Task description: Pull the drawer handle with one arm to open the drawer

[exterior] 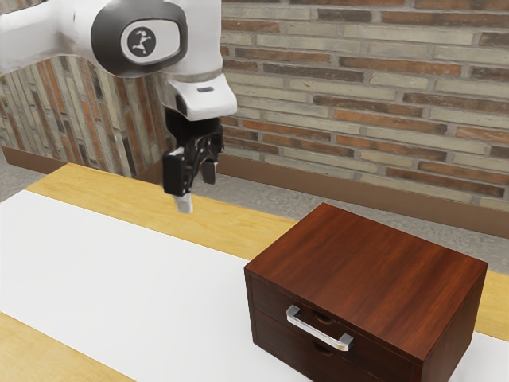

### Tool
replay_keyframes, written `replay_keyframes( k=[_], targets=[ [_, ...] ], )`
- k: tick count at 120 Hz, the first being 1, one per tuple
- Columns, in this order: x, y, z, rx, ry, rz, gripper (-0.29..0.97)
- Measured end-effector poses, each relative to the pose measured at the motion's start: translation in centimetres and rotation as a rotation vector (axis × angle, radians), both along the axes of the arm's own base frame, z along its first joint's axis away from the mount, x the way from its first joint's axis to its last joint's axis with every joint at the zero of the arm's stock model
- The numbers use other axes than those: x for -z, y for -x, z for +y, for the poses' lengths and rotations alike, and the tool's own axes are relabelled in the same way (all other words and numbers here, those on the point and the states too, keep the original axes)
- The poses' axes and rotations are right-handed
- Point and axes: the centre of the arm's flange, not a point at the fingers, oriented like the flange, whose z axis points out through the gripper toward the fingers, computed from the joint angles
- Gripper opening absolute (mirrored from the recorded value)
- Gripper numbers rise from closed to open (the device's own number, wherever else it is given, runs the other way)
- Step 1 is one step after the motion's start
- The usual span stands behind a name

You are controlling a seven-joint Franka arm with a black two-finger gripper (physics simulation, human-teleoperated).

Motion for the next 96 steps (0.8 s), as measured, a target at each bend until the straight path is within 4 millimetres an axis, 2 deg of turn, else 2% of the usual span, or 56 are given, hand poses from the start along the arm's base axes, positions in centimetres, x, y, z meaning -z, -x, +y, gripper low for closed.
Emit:
replay_keyframes(
  k=[21,51,77,96],
  targets=[
    [2.6,1.0,-2.0,0.088,0.027,-0.024,0.68],
    [5.8,3.9,-4.8,0.178,0.090,-0.137,0.68],
    [7.6,4.5,-7.8,0.241,0.146,-0.275,0.68],
    [9.0,6.0,-10.4,0.297,0.169,-0.330,0.64]
  ],
)
